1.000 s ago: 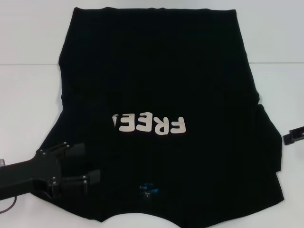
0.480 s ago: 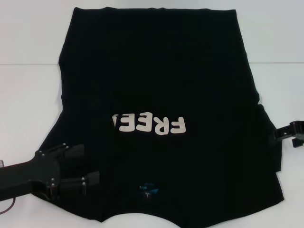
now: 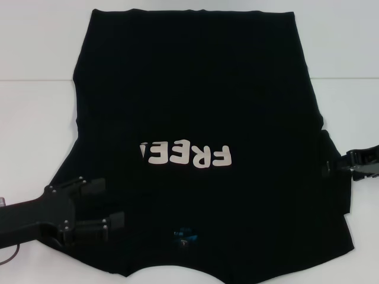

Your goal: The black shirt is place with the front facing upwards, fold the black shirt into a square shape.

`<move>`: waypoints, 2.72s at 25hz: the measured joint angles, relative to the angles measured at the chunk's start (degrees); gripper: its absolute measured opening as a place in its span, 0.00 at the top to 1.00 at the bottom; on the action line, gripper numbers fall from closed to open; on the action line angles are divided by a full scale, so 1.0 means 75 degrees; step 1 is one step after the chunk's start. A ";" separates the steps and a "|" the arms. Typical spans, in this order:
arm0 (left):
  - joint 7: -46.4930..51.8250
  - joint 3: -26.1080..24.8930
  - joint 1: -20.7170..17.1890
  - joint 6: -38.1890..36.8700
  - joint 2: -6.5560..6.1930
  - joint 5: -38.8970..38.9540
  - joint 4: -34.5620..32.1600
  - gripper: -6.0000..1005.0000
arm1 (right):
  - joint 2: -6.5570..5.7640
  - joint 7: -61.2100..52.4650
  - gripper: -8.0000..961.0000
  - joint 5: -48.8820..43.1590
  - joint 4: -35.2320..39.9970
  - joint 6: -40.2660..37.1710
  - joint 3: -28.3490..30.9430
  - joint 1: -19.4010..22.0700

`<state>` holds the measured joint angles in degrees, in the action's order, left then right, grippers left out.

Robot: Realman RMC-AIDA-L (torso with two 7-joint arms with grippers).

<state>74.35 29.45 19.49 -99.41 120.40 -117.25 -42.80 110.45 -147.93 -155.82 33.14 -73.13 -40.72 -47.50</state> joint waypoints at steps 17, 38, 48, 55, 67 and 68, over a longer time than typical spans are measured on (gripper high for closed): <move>0.0043 0.0000 0.0004 0.0025 -0.0002 0.0000 0.0000 0.05 | 0.0023 -0.0158 0.05 -0.0001 -0.0083 0.0328 -0.0385 -0.0002; 0.0140 -0.0001 0.0048 0.0036 -0.0010 0.0000 -0.0001 0.05 | 0.0121 -0.0110 0.05 0.0045 -0.0084 0.0345 -0.0396 -0.0033; 0.0234 -0.0001 0.0089 0.0054 -0.0011 0.0000 -0.0001 0.05 | 0.0146 -0.0103 0.05 0.0058 -0.0083 0.0305 -0.0396 -0.0075; 0.0245 0.0000 0.0102 0.0100 -0.0011 -0.0017 -0.0001 0.05 | 0.0144 -0.0102 0.11 0.0013 -0.0014 0.0305 -0.0433 -0.0103; 0.0296 0.0009 0.0107 0.0136 -0.0011 -0.0024 -0.0001 0.05 | 0.0135 -0.0215 0.44 -0.0001 -0.0047 0.0388 -0.0771 -0.0170; 0.0308 0.0011 0.0110 0.0141 -0.0011 -0.0024 0.0000 0.05 | 0.0134 -0.0222 0.49 -0.0002 -0.0044 0.0388 -0.0771 -0.0170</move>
<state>76.67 29.53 20.31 -98.35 120.32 -117.43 -42.80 111.45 -149.60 -155.83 32.81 -70.22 -46.49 -48.78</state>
